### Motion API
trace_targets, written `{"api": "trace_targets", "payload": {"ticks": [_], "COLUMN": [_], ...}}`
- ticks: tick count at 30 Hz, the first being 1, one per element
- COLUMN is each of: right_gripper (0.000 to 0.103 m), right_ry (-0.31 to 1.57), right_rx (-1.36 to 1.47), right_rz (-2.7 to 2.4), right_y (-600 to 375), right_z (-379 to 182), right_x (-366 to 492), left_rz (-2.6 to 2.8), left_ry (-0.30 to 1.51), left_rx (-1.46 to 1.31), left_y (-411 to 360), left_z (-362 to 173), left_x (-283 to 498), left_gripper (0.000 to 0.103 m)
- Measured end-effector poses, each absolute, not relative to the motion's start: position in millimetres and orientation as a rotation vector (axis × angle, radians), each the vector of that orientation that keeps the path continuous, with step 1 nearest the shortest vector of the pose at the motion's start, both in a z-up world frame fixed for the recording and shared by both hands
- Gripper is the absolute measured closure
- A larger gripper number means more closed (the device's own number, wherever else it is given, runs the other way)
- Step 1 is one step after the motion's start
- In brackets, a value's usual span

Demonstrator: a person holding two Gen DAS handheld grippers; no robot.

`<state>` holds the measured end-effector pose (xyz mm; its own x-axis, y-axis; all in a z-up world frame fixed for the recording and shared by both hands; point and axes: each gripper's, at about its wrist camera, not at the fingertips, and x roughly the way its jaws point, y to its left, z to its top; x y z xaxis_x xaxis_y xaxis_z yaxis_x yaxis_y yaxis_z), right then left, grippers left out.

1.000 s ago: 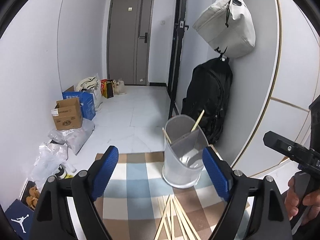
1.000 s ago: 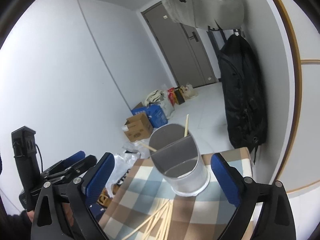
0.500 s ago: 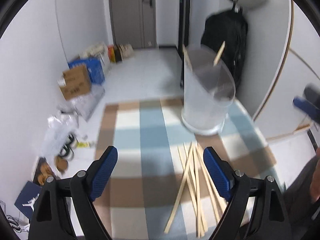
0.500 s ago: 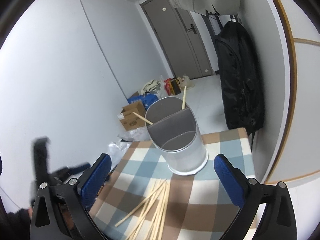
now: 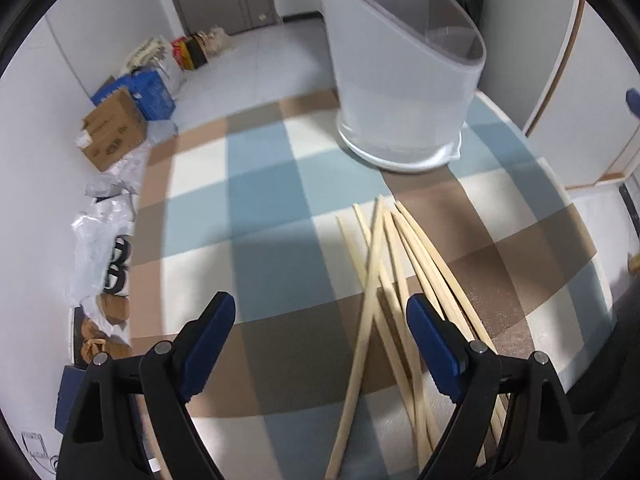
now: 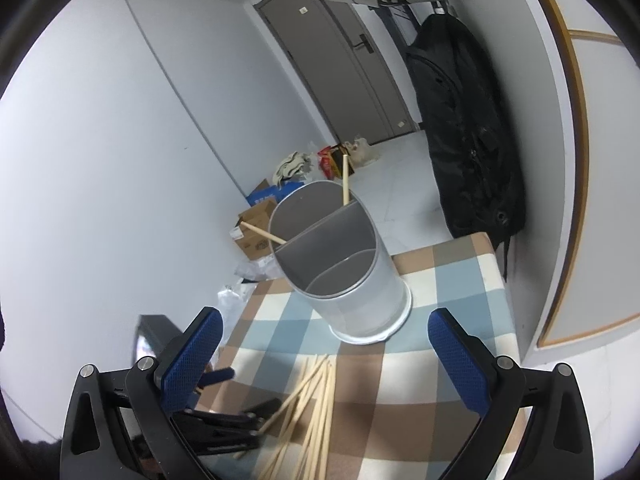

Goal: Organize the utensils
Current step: 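Lower the left gripper back to the wooden sticks on the rug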

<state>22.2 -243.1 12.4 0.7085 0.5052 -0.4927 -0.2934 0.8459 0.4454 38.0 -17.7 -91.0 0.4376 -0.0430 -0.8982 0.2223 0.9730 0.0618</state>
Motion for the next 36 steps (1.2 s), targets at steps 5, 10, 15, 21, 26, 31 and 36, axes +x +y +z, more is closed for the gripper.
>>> {"api": "trace_targets", "payload": {"ticks": [5,10,15,21,26,31,36], "right_gripper": [0.0,0.0,0.0,0.0,0.0,0.0,0.0], "right_ry": [0.662,0.658,0.667,0.668,0.669,0.667,0.664], "right_rx": [0.359,0.357,0.374,0.402,0.422,0.435,0.451], "right_rz": [0.45,0.457,0.467,0.483,0.491,0.491,0.495], "right_y": [-244.5,-244.5,-246.5,-249.4,-251.3,-252.4,-253.5], "right_z": [9.2,9.7,8.7,9.8,10.8,12.3,13.7], "right_x": [29.2,32.4,35.0,36.3,34.9,34.4,33.3], "left_rz": [-0.153,-0.168,-0.206,-0.237,-0.234,-0.218,-0.231], "left_ry": [1.134,1.142,1.152,1.161,1.142,1.153,1.14], "left_rx": [0.23,0.204,0.168,0.117,0.106,0.129,0.194], "left_y": [-28.3,-31.0,-33.1,-34.8,-35.1,-30.8,-38.4], "left_z": [-96.6,-93.4,-92.8,-90.8,-86.9,-94.4,-92.9], "left_x": [41.6,43.9,44.5,42.4,37.7,40.9,45.3], "left_gripper": [0.024,0.038,0.052,0.061,0.061,0.061,0.064]}}
